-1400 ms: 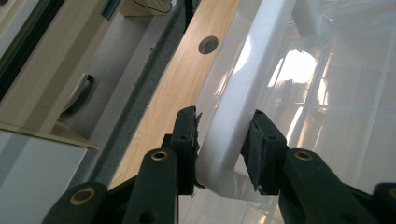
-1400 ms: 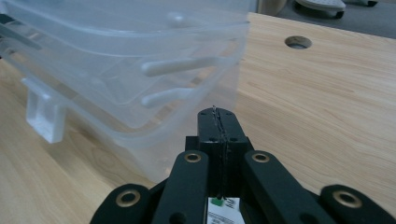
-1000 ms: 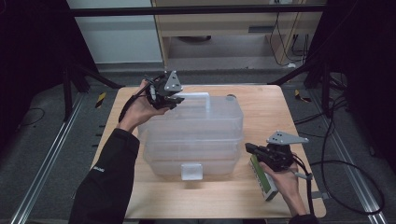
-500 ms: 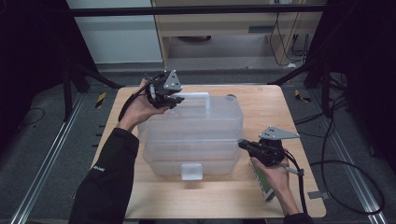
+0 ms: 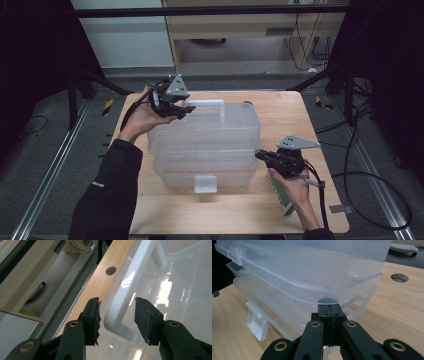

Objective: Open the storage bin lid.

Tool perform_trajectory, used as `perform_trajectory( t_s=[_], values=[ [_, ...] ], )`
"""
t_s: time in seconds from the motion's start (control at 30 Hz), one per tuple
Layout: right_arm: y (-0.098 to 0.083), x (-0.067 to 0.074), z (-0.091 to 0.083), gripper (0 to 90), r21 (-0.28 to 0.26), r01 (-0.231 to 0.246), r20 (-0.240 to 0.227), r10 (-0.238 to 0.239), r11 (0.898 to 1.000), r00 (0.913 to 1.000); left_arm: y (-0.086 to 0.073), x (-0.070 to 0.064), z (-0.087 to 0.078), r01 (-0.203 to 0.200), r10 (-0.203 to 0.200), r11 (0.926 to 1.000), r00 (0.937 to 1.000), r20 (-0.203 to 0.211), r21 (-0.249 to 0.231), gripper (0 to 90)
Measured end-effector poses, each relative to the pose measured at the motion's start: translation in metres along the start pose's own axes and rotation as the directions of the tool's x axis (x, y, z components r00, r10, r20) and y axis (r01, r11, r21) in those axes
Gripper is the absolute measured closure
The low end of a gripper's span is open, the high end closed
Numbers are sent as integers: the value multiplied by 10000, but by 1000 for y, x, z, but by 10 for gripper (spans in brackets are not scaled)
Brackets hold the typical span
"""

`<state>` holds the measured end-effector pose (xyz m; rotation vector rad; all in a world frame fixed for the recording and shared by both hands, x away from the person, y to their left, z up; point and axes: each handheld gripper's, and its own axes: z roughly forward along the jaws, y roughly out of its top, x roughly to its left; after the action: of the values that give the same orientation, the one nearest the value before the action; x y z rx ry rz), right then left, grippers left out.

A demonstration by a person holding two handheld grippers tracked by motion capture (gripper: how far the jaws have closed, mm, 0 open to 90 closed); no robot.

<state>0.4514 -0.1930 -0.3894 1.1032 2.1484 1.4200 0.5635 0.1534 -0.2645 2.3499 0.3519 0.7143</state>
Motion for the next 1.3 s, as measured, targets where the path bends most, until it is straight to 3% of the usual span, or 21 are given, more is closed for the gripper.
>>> perform_trajectory(
  t_s=[0.13, 0.43, 0.6, 0.63, 0.67, 0.7, 0.73, 0.77, 0.8, 0.87, 0.9, 0.93, 1.0, 1.03, 1.07, 1.13, 1.17, 1.2, 1.23, 1.27, 1.3],
  values=[
    [0, 0, 0, 900, 34, 6, 7, -6, 10000, 10000, -9, 2, -14, 535, -536, 9978, 9986, -15, -400, 496],
    [0, 0, 0, 900, 65, 4, 28, -4, 10000, 10000, -30, 6, -44, 1154, -1183, 9907, 9923, -373, -723, 500],
    [0, 1, 0, 900, 89, 33, 53, -33, 10000, 10000, -48, 3, -67, 1892, -1992, 9734, 9775, -697, -1291, 529],
    [0, 1, 0, 900, 89, 33, 53, -33, 10000, 10000, -48, 3, -67, 1892, -1992, 9734, 9775, -697, -1291, 536],
    [0, 1, 0, 900, 97, 25, 41, -25, 9999, 10000, -51, 2, -70, 2015, -2139, 9699, 9733, -836, -1367, 546],
    [0, 1, 0, 900, 118, 22, 33, -23, 9999, 10000, -59, 1, -77, 2348, -2540, 9574, 9617, -1034, -1683, 556],
    [0, 1, 0, 900, 110, 29, 49, -30, 9999, 10000, -63, 0, -80, 2508, -2739, 9502, 9553, -1117, -1849, 567],
    [0, 1, 0, 900, 110, 29, 49, -30, 9999, 10000, -63, 0, -80, 2508, -2739, 9502, 9553, -1117, -1849, 579],
    [0, 1, 0, 900, 122, 50, 60, -51, 9999, 10000, -72, -2, -86, 2799, -3100, 9375, 9416, -1311, -2067, 593],
    [0, 1, 0, 900, 137, 43, 36, -43, 9999, 10000, -80, -4, -90, 3045, -3413, 9264, 9276, -1520, -2217, 611],
    [0, 1, 0, 900, 137, 43, 36, -43, 9999, 10000, -80, -4, -90, 3045, -3413, 9264, 9276, -1520, -2217, 626],
    [0, 1, 0, 900, 144, 52, 49, -52, 9999, 10000, -89, -6, -95, 3295, -3738, 9123, 9125, -1660, -2431, 639],
    [0, 1, 0, 900, 155, 63, 58, -64, 9999, 10000, -99, -8, -100, 3473, -3993, 9009, 8983, -1835, -2602, 661],
    [0, 1, 0, 900, 156, 51, 46, -52, 9999, 10000, -103, -7, -101, 3395, -3998, 8954, 8978, -1847, -2882, 674],
    [0, 1, 0, 900, 140, 50, 44, -50, 9999, 10000, -108, -10, -105, 3748, -4356, 8831, 8784, -1967, -2823, 691],
    [0, 1, 0, 900, 148, 52, 58, -53, 9999, 10000, -117, -12, -108, 3973, -4652, 8690, 8592, -2132, -2951, 711],
    [0, 1, 0, 900, 148, 52, 58, -53, 9999, 10000, -117, -12, -108, 3973, -4652, 8690, 8592, -2132, -2951, 723],
    [0, 1, 0, 900, 155, 42, 52, -43, 9999, 10000, -128, -14, -110, 4075, -4833, 8564, 8489, -2142, -3171, 738],
    [0, 1, 0, 900, 155, 42, 52, -43, 9999, 10000, -128, -14, -110, 4075, -4833, 8564, 8489, -2142, -3171, 751],
    [0, 1, 0, 900, 156, 38, 40, -39, 9999, 10000, -138, -20, -110, 4334, -5119, 8426, 8290, -2253, -3197, 768],
    [0, 1, 0, 900, 152, 24, 42, -25, 9999, 10000, -138, -20, -110, 4334, -5119, 8426, 8290, -2253, -3197, 781]
  ],
)
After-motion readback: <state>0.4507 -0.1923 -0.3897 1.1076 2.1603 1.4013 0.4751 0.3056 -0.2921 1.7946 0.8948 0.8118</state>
